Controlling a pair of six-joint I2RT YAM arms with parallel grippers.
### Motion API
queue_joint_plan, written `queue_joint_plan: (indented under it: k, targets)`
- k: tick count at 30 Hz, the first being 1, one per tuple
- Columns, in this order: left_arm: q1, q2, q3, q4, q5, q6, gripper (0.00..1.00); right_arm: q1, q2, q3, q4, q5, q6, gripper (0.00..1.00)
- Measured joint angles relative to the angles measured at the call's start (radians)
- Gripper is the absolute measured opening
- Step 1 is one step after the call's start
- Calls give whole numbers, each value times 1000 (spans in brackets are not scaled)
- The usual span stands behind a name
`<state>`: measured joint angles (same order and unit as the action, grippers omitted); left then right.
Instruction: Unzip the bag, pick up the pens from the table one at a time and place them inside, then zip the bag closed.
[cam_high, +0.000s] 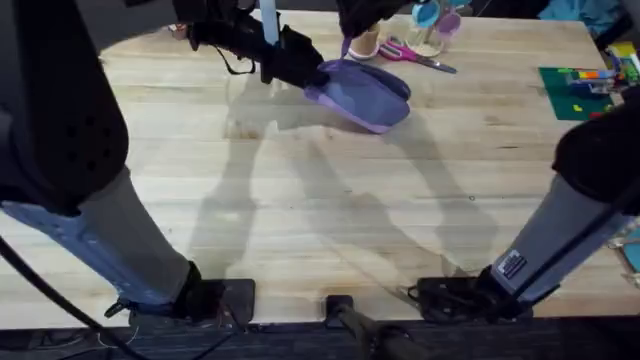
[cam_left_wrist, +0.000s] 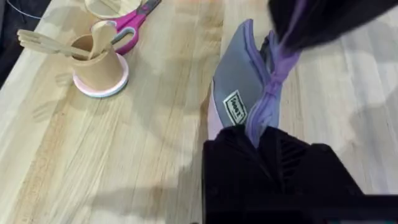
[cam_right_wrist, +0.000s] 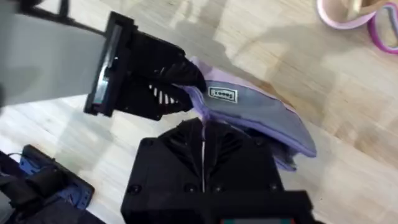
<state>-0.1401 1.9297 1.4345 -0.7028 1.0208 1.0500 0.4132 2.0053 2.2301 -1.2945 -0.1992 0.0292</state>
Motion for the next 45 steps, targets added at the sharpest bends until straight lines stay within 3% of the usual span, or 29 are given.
queue_joint_plan:
  k: [9,25,40,41,45]
  targets:
    - [2,3,-11,-13,-72,0,45,-62,-26,23,-52,0,-47,32]
    - [2,3,-11,-15,-79,0,45,-235,-26,23,-132,0,-105,32]
    - [2,3,-11,-15,-80,0,45,-239,-26,23,-143,0,-119,34]
    - [2,3,-11,-15,-80,0,45,-239,-26,23,-143,0,-120,89]
    - [2,3,-11,-19,-81,0,118,-239,-26,23,-143,0,-126,658]
